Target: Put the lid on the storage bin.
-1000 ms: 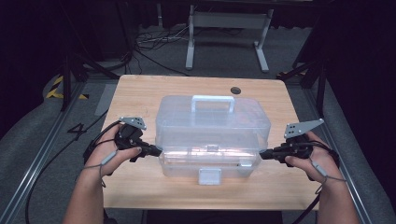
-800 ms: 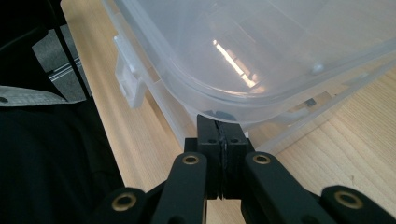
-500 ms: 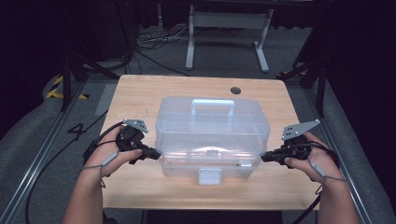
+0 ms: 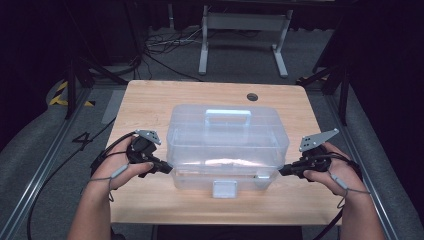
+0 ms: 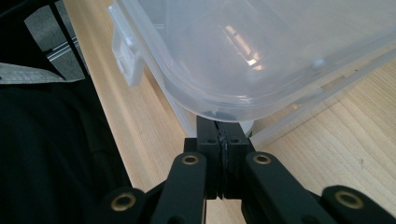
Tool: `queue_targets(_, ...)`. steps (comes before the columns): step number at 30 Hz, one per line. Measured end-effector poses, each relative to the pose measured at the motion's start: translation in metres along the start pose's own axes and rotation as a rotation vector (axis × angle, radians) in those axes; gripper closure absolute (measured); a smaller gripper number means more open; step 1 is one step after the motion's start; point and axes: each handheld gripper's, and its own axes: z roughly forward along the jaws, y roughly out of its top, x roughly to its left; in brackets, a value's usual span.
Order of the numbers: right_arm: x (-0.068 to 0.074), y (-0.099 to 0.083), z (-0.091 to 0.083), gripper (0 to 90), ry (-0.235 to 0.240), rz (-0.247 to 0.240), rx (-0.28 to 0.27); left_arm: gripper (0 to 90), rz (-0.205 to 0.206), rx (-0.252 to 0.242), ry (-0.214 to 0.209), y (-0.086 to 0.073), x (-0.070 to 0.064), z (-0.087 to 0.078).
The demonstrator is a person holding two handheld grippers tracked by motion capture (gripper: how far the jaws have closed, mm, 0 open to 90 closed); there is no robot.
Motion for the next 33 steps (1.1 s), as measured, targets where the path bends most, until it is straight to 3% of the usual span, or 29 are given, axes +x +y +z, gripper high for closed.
queue_targets(33, -0.001, -0.002, 0.009, 88.6, 0.019, -0.001, 0.084, 86.7, 0.034, 0.093, -0.013, 0.000, -0.001, 0.011)
